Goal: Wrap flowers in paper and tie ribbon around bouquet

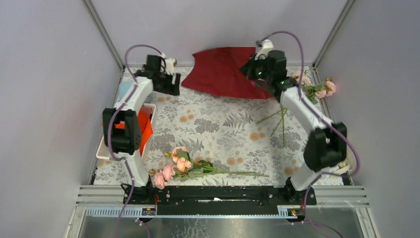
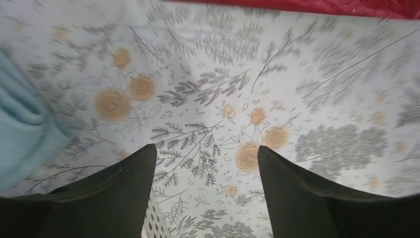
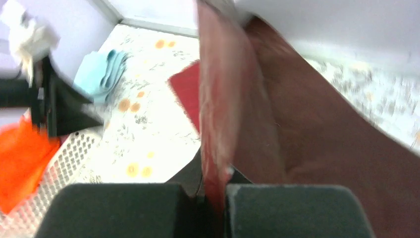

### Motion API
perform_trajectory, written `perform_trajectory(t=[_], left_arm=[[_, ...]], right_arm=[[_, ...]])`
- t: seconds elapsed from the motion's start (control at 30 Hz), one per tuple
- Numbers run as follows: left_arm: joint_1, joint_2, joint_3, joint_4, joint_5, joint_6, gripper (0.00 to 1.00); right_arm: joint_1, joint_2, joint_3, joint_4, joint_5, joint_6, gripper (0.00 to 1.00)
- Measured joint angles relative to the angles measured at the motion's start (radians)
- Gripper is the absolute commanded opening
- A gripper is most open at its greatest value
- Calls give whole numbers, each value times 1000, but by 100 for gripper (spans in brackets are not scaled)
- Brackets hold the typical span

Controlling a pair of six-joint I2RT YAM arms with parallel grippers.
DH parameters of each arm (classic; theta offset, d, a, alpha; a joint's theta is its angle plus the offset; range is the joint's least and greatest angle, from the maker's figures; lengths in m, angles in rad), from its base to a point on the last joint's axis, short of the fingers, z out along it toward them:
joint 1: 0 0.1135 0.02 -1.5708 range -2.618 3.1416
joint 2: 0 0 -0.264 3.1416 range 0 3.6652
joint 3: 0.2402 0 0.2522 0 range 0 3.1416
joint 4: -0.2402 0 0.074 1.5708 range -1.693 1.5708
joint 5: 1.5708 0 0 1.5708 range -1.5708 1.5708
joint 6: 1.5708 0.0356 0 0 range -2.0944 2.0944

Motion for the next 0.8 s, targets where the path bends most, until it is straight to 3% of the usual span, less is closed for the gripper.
perform_trajectory(t=[0.13,0.27,0.37,0.53,0.8], left_arm=[[59,-100,39,3,75,-77,96],[148,-171,19,21,163,-193,99],[205,-197,-26,35,209,-256,99],[204,-209,-134,36,300,-315,99],[153,-179,-244,39,343,-339,99]], right_arm=[[259,-330,-277,148,156,-233,0],[528,-480,-558,298,304,-426,0],[663,-444,-686,325,444,-550,0],[838,-326,-726,328,622,-710,0],[878,-208,-708,396,650,-766,0]])
